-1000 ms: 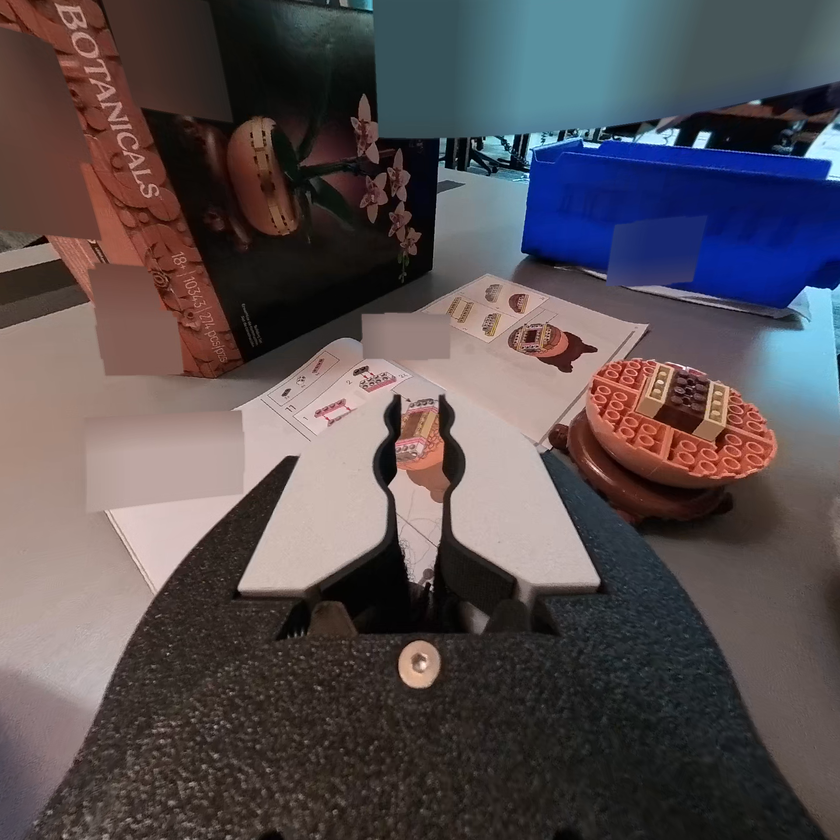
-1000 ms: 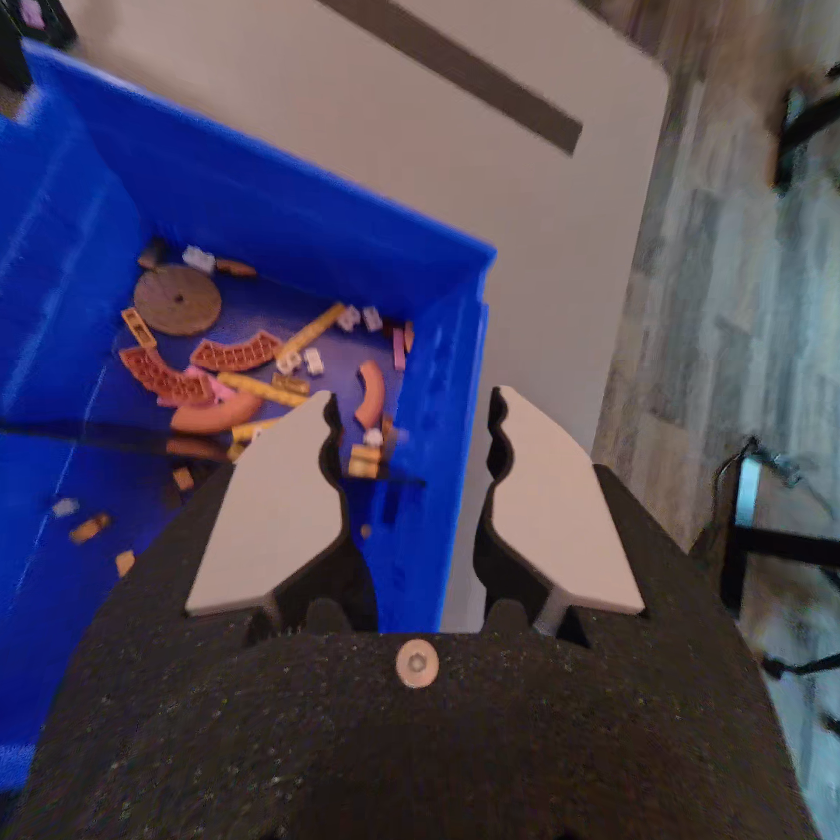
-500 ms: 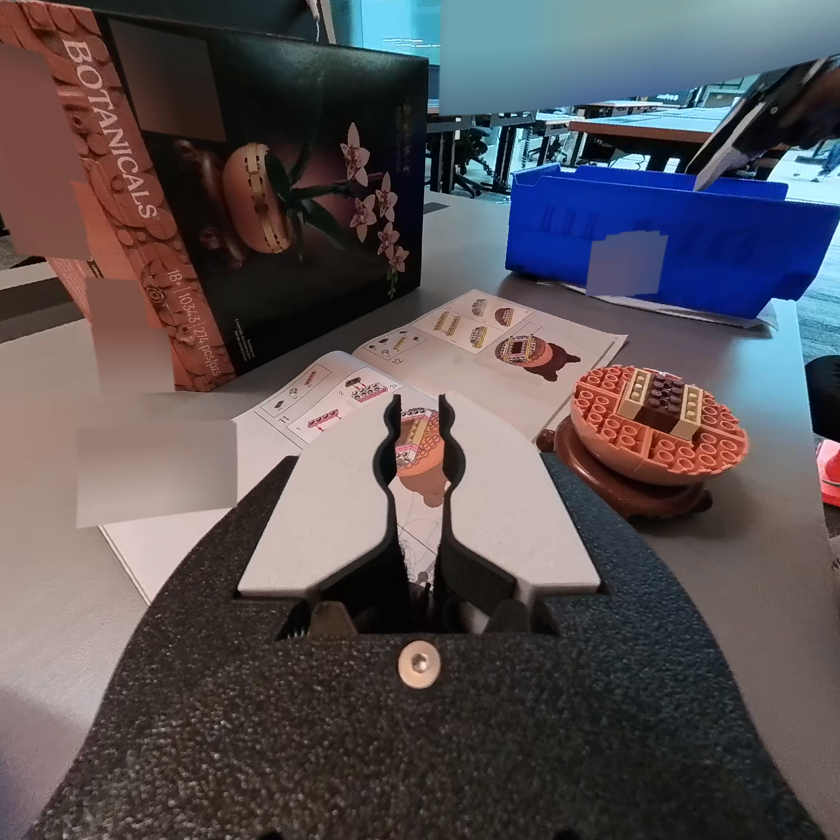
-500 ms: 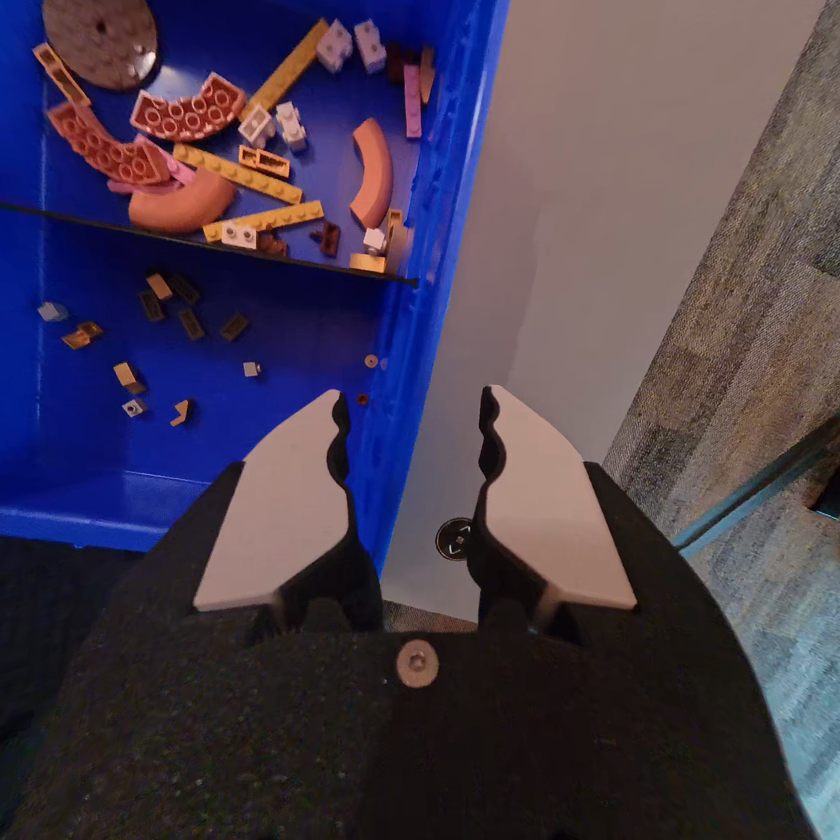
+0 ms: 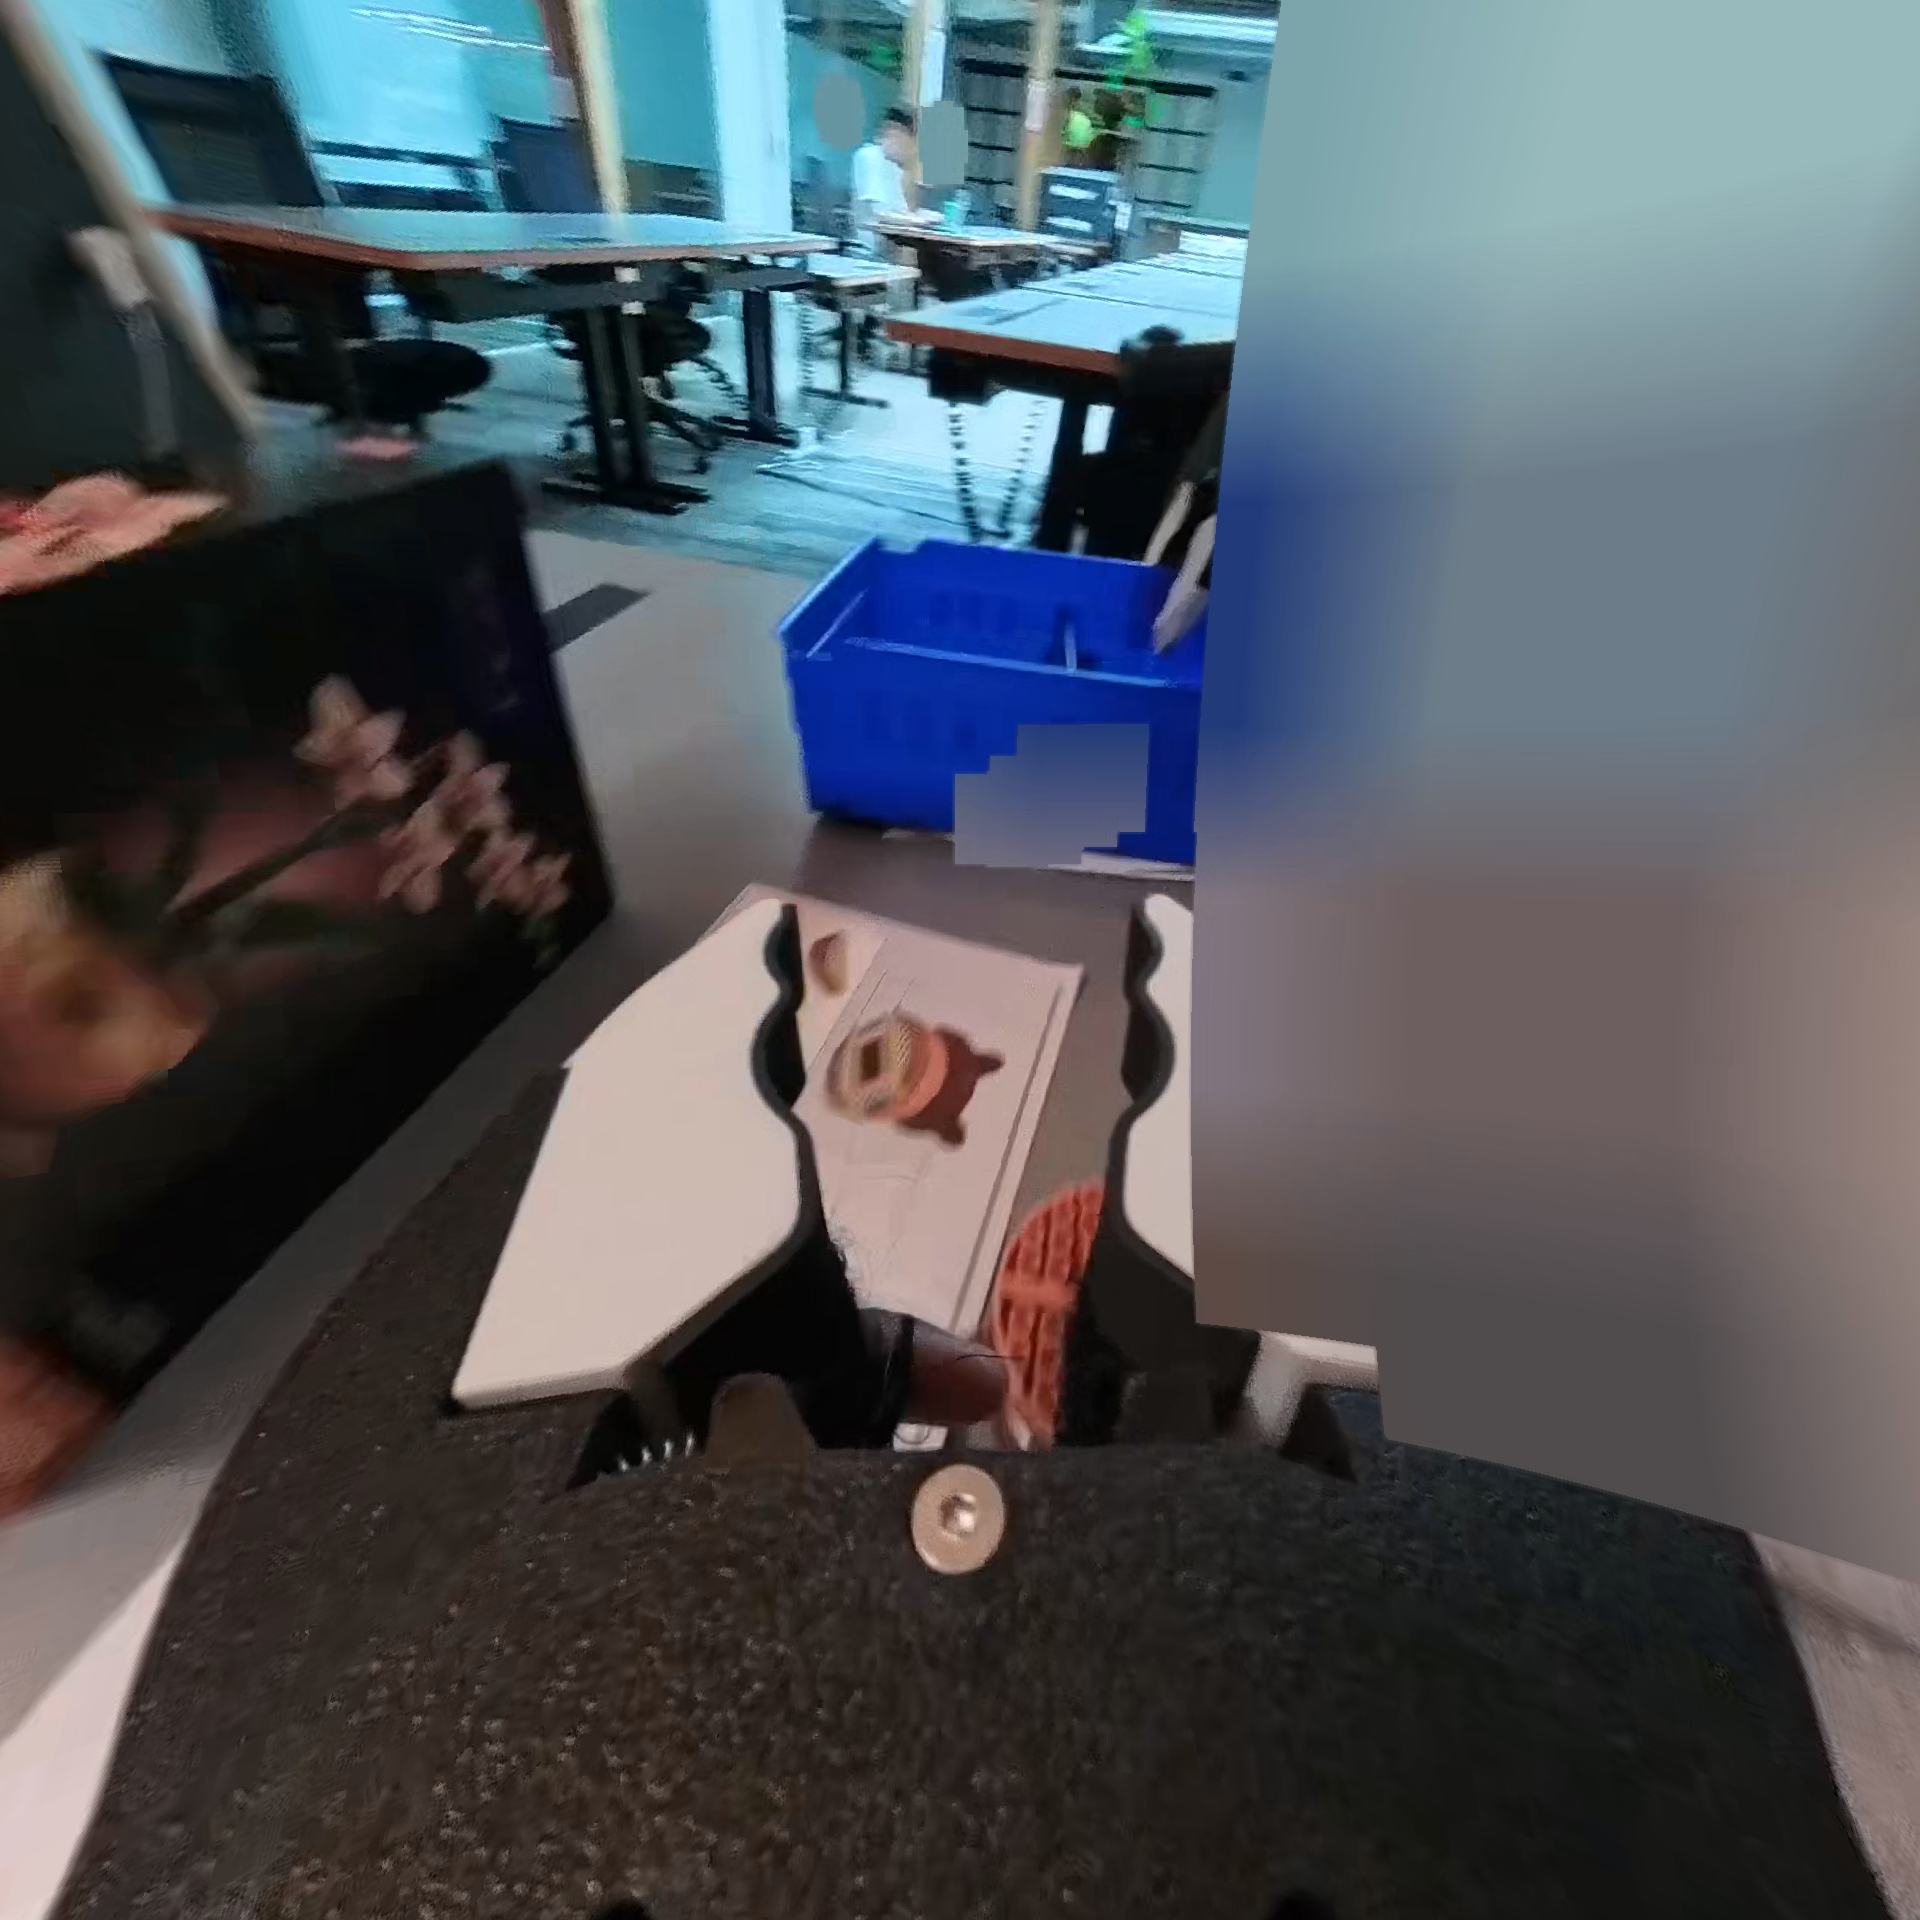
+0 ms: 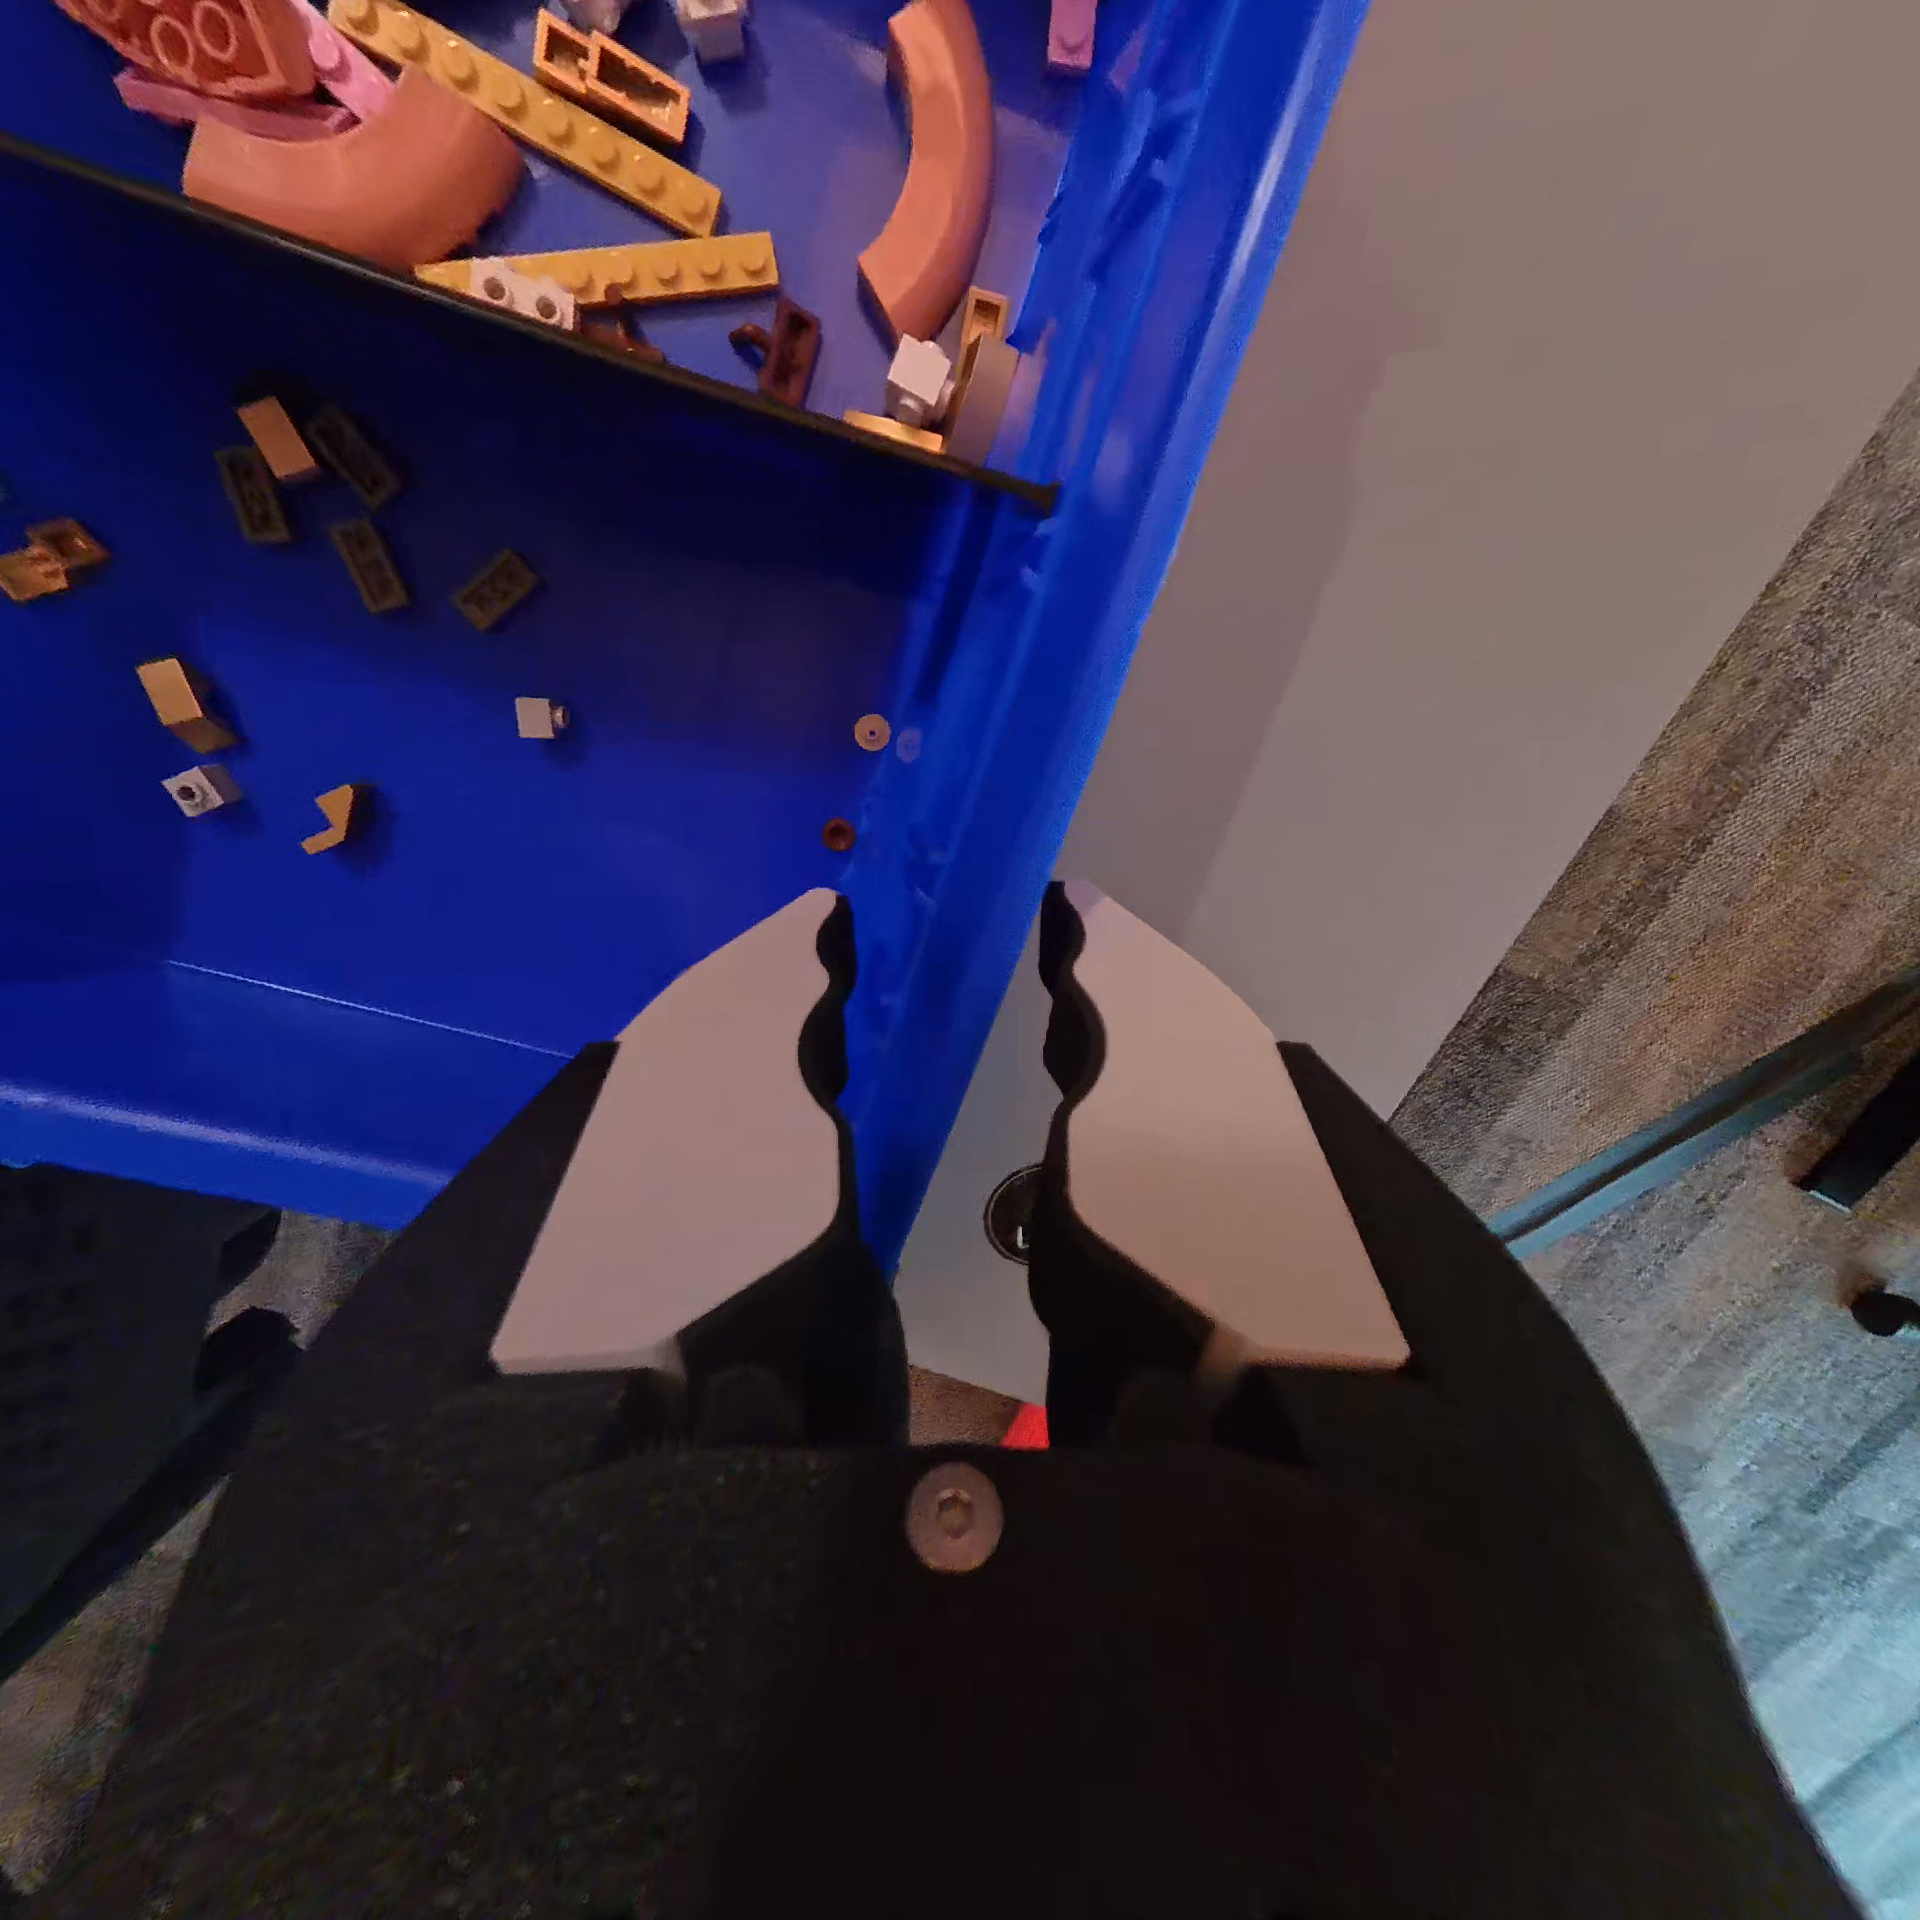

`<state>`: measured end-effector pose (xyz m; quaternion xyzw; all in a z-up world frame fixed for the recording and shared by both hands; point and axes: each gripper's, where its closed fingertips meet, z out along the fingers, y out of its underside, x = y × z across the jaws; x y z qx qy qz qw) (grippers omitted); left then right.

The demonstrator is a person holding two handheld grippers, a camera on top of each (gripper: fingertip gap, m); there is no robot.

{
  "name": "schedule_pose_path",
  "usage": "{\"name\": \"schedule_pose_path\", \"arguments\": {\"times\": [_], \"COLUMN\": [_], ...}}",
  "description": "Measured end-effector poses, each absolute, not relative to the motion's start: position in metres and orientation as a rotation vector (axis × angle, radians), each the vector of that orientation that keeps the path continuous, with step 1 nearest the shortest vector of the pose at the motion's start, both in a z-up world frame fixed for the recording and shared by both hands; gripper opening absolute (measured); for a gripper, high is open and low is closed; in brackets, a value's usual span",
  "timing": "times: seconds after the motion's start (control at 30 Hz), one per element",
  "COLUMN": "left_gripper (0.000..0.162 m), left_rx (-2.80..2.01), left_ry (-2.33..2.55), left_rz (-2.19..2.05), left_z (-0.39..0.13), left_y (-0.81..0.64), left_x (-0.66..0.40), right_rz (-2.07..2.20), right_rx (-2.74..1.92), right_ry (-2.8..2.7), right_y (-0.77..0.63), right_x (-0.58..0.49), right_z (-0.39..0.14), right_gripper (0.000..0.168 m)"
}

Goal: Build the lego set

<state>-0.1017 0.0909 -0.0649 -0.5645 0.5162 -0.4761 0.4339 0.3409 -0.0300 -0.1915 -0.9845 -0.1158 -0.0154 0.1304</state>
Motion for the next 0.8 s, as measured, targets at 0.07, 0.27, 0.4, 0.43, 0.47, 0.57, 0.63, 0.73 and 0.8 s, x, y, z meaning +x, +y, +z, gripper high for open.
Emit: {"name": "schedule_pose_path", "arguments": {"times": [0.07, 0.27, 0.4, 0.43, 0.47, 0.57, 0.63, 0.73, 0.8], "left_gripper": [0.062, 0.061, 0.057, 0.057, 0.057, 0.054, 0.054, 0.054, 0.054], "left_rx": [-1.386, -1.415, -1.448, -1.462, -1.469, -1.474, -1.477, -1.480, -1.479], "left_ry": [1.388, 1.652, 1.703, 1.706, 1.704, 1.678, 1.667, 1.656, 1.652], "left_rz": [-1.211, -1.214, -1.119, -1.119, -1.125, -1.106, -1.092, -1.088, -1.080], "left_z": [-0.057, -0.057, -0.076, -0.079, -0.080, -0.081, -0.082, -0.083, -0.085], "left_y": [0.081, 0.060, 0.064, 0.065, 0.066, 0.075, 0.081, 0.086, 0.089], "left_x": [-0.063, 0.063, 0.104, 0.106, 0.107, 0.102, 0.097, 0.091, 0.087], "right_rz": [-0.057, -0.045, 0.031, 0.006, -0.037, -0.172, -0.237, -0.327, -0.392], "right_rx": [-2.863, -2.889, -2.916, -2.910, -2.908, -2.911, -2.914, -2.930, -2.922], "right_ry": [-0.371, -0.387, -0.208, -0.199, -0.203, -0.206, -0.221, -0.222, -0.225], "right_y": [-0.029, -0.028, -0.028, -0.027, -0.026, -0.023, -0.022, -0.021, -0.019], "right_x": [0.341, 0.336, 0.330, 0.329, 0.329, 0.323, 0.318, 0.311, 0.306], "right_z": [-0.194, -0.199, -0.191, -0.187, -0.182, -0.167, -0.157, -0.146, -0.141], "right_gripper": [0.030, 0.017, 0.006, 0.006, 0.006, 0.006, 0.006, 0.006, 0.005]}}
